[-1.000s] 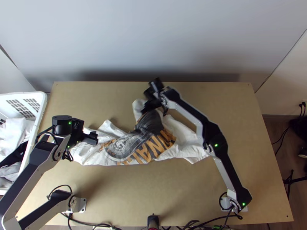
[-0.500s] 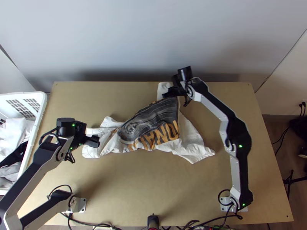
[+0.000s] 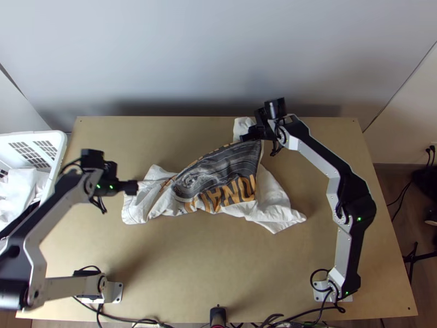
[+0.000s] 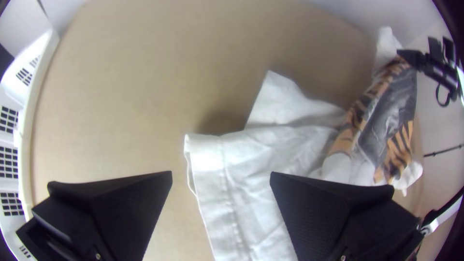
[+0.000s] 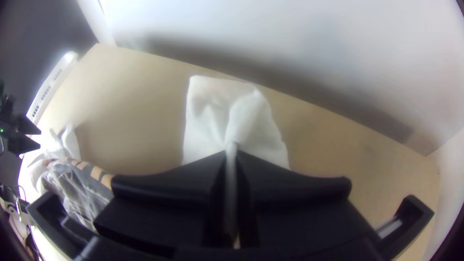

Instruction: Fold the t-shirt

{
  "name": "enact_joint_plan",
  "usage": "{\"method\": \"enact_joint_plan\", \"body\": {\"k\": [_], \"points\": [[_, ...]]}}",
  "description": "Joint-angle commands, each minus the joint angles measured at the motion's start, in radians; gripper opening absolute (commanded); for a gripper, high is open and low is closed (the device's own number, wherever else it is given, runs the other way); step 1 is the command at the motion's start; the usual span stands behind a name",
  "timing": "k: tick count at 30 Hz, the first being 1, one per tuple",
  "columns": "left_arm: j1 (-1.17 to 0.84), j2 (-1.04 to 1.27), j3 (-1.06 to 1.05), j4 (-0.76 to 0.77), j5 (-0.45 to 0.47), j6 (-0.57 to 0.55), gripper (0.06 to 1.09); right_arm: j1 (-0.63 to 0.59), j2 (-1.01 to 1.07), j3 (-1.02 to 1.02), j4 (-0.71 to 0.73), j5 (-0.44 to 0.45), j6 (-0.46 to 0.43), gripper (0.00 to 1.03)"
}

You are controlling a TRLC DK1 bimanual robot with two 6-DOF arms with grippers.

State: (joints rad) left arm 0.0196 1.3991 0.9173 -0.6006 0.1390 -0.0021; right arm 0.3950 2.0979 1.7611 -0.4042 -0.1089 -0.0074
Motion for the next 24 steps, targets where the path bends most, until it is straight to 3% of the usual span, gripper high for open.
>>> {"method": "enact_joint_plan", "body": {"k": [1,4,13,24], "points": [[0.175,0.149,0.132,-0.091,0.172,-0.098,1.04,-0.005,-0.035,-0.057,0.022,0.000,0.000,0.03],[0.175,0.156,0.132,-0.103,0.189,-0.088,1.04,-0.004,-0.038,-0.064,0.024,0.000,0.001,0.03],[0.180,0.213,0.146,-0.203,0.378,-0.114,1.04,-0.004,-0.039,-0.064,0.028,0.005,0.001,0.03],[0.140,0.224,0.138,-0.304,0.384,-0.052,1.04,-0.010,-0.039,-0.060,0.030,0.011,0.000,0.03]]}}
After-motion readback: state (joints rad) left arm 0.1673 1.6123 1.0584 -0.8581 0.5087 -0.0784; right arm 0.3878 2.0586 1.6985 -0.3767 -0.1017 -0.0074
